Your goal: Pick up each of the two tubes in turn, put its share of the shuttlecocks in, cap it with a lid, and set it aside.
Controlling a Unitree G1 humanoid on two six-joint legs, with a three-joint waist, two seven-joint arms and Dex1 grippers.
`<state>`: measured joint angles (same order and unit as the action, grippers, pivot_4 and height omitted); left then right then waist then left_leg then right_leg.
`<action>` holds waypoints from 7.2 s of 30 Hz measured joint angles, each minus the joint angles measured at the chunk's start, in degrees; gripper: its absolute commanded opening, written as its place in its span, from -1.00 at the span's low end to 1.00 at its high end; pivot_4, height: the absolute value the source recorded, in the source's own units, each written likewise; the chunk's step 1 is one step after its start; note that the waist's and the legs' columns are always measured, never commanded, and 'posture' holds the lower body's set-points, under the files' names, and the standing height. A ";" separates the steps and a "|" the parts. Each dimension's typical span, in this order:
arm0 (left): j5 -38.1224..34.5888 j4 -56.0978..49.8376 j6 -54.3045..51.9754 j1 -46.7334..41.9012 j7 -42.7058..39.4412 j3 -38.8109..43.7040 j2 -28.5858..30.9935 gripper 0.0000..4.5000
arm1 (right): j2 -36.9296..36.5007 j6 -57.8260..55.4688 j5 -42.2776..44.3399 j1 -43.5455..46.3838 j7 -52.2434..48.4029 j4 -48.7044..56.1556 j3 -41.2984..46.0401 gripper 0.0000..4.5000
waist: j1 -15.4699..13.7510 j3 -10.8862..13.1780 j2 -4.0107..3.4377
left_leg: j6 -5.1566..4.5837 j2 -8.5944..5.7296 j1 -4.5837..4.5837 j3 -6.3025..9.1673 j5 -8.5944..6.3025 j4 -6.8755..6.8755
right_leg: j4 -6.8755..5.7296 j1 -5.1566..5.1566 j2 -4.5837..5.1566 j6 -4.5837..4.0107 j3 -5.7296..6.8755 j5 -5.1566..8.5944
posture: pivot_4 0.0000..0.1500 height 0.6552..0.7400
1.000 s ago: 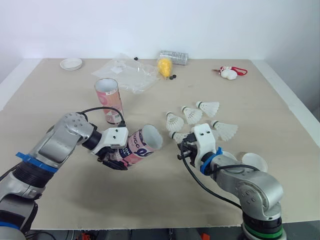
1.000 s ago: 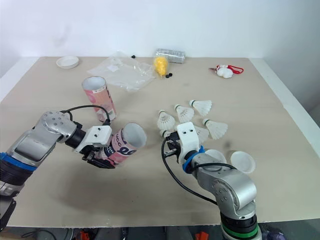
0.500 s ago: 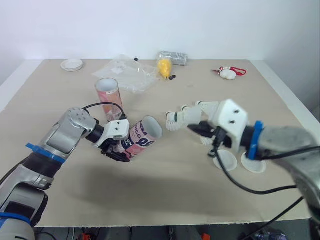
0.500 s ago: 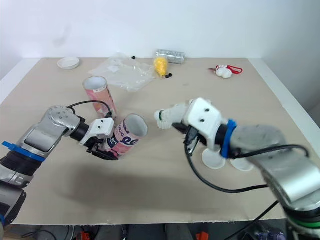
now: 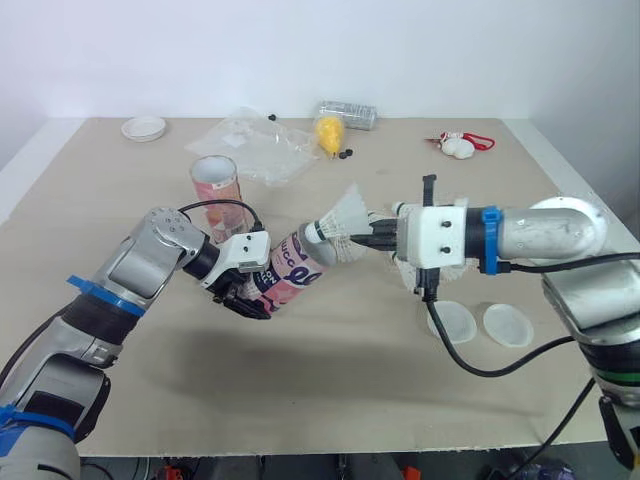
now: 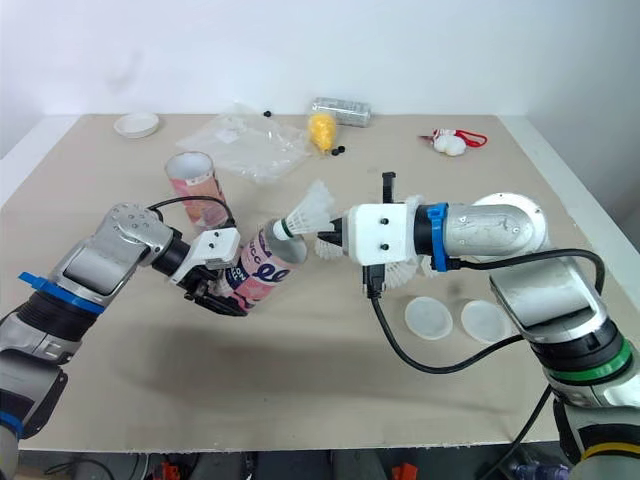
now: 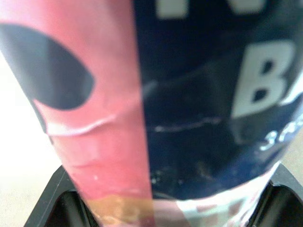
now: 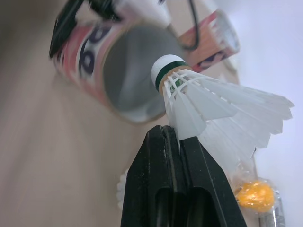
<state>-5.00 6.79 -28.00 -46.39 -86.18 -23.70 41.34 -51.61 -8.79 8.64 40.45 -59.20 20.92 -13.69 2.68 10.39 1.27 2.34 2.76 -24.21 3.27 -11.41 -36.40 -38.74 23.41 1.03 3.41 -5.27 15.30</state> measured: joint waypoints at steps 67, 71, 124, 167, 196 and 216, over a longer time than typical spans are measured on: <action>-0.63 -1.06 1.34 4.81 1.29 3.69 6.26 0.35 | 50.24 -37.07 2.35 -5.41 53.02 -21.33 9.50 -0.16 | 0.57 0.10 -0.19 | -0.05 0.29 0.00 0.04 0.07 0.06 | -0.53 0.36 -0.43 -0.26 -0.10 0.00 | 1.00 1.00; -0.64 -1.31 1.25 4.82 1.93 3.69 6.23 0.35 | 50.18 -35.70 1.68 -4.62 53.05 -22.63 9.50 -0.95 | 0.60 0.10 -0.19 | -0.05 0.29 -0.01 0.03 0.07 0.09 | -0.53 0.40 -0.43 -0.26 -0.12 -0.01 | 1.00 1.00; 2.26 2.49 6.74 1.63 2.11 1.40 -0.41 0.35 | 10.37 15.91 -2.59 7.24 -13.74 -12.68 -1.44 0.29 | 0.06 0.29 -0.37 | -0.20 0.29 0.12 -0.01 -0.02 -0.04 | -0.35 0.14 -0.48 -0.31 -0.21 -0.05 | 1.00 1.00; 1.79 2.77 5.00 1.90 1.98 1.88 0.13 0.35 | 25.67 -45.25 19.49 -28.09 41.84 5.48 19.81 0.97 | 0.10 0.31 -0.42 | -0.35 0.23 0.12 0.01 0.16 -0.03 | -0.33 0.09 -0.65 -0.05 -0.53 -0.08 | 1.00 1.00; 1.80 2.34 4.83 2.09 2.36 1.89 0.11 0.35 | 12.03 -41.31 19.33 -19.43 26.12 6.74 16.63 -0.98 | 0.08 0.33 -0.46 | -0.35 0.23 0.11 0.02 0.16 -0.02 | -0.30 0.09 -0.65 -0.04 -0.51 -0.07 | 1.00 1.00; 2.01 4.69 5.53 1.05 1.98 2.01 -1.73 0.35 | 2.53 5.26 0.37 6.18 -10.03 -8.27 -0.51 -0.98 | -0.08 0.41 -0.49 | -0.36 0.12 0.08 -0.02 0.16 -0.08 | -0.26 0.03 -0.58 0.06 -0.63 -0.01 | 1.00 1.00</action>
<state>-2.99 11.48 -22.46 -45.34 -84.21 -21.69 39.61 -49.08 -3.52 9.01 46.64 -69.23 12.65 -14.21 2.60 10.81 0.78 1.98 2.87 -24.13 3.25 -11.26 -36.48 -39.00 23.44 0.44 3.47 -5.90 15.29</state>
